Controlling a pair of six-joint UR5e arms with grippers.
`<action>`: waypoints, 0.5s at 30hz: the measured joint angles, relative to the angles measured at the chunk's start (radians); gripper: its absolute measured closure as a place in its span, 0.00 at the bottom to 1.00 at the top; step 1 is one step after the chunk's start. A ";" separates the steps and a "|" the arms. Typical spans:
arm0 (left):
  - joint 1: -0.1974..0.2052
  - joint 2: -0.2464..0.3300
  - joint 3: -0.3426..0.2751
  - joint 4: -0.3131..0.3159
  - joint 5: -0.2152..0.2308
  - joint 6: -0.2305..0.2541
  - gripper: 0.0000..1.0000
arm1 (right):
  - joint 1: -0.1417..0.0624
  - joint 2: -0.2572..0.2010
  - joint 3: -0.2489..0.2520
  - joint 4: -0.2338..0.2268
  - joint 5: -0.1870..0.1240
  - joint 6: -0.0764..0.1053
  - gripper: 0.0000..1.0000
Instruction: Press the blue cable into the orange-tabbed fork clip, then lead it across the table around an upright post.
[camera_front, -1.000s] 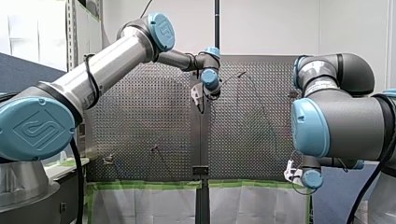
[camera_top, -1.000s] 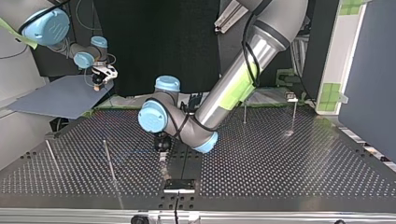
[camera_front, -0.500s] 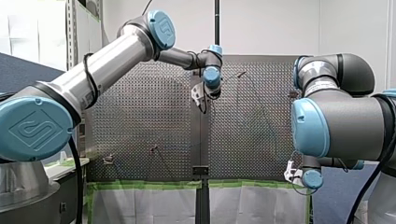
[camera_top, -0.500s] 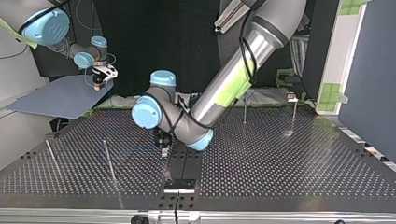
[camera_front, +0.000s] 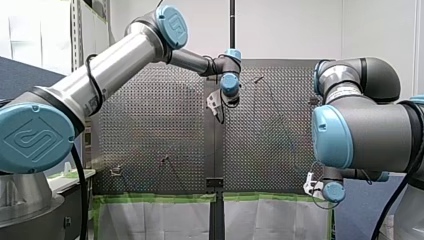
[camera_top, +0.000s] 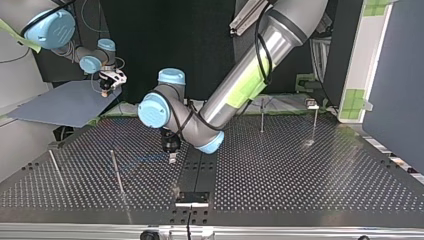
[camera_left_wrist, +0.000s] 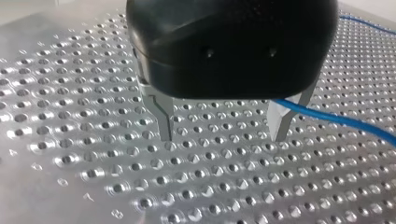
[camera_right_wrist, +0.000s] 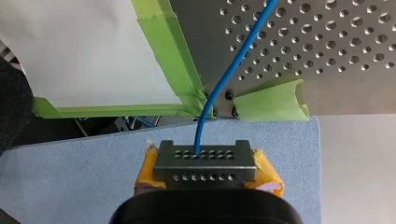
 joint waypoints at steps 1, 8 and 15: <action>0.000 0.006 -0.008 0.007 0.002 0.001 0.02 | 0.001 0.000 0.000 0.000 0.000 0.000 1.00; 0.000 0.058 -0.072 0.046 0.011 0.008 0.02 | 0.004 0.000 0.000 0.000 0.000 -0.002 1.00; -0.006 0.069 -0.136 0.049 0.013 0.015 0.02 | 0.005 0.000 0.000 0.001 0.000 -0.003 1.00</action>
